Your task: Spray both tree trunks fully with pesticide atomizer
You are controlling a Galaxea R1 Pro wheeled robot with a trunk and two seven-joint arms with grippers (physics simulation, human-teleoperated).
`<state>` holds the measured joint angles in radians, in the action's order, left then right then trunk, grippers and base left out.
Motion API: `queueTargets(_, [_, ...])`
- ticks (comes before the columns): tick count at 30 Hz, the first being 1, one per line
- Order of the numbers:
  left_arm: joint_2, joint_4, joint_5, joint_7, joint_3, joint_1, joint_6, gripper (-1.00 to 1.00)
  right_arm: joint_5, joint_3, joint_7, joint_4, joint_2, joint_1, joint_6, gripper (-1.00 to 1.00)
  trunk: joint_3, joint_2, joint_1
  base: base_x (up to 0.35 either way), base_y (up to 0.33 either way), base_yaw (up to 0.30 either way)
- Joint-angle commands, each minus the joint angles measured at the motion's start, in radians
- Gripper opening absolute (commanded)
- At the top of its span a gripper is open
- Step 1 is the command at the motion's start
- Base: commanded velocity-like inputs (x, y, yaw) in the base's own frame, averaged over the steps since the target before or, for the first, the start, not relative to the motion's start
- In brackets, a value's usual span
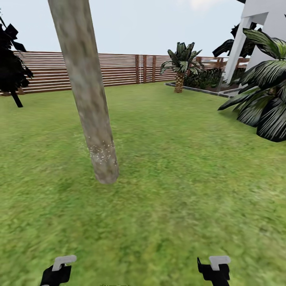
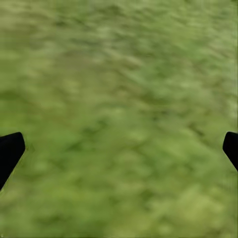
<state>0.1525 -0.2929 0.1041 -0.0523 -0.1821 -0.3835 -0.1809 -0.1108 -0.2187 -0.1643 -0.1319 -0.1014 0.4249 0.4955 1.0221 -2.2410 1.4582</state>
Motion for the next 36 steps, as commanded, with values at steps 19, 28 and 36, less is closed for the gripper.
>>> queueTargets(19, [0.002, 0.000, -0.030, 0.000, -0.022, 0.000, 0.002, -1.00, 0.000, -0.002, 0.002, 0.000, 0.003, 0.000, 0.002, 1.00, 0.000, 0.000, 0.000, 0.000, 0.000, 0.279])
queueTargets(28, [-0.001, 0.024, -0.051, 0.002, -0.036, 0.000, -0.004, -1.00, 0.005, -0.002, 0.002, 0.000, 0.026, -0.002, 0.002, 1.00, 0.004, 0.000, 0.000, 0.000, 0.000, 0.279])
queueTargets(36, [-0.001, 0.026, -0.050, 0.002, -0.036, 0.000, -0.005, -1.00, 0.003, -0.002, 0.000, 0.000, 0.026, -0.006, 0.003, 1.00, 0.008, 0.000, 0.000, 0.000, 0.000, 0.279])
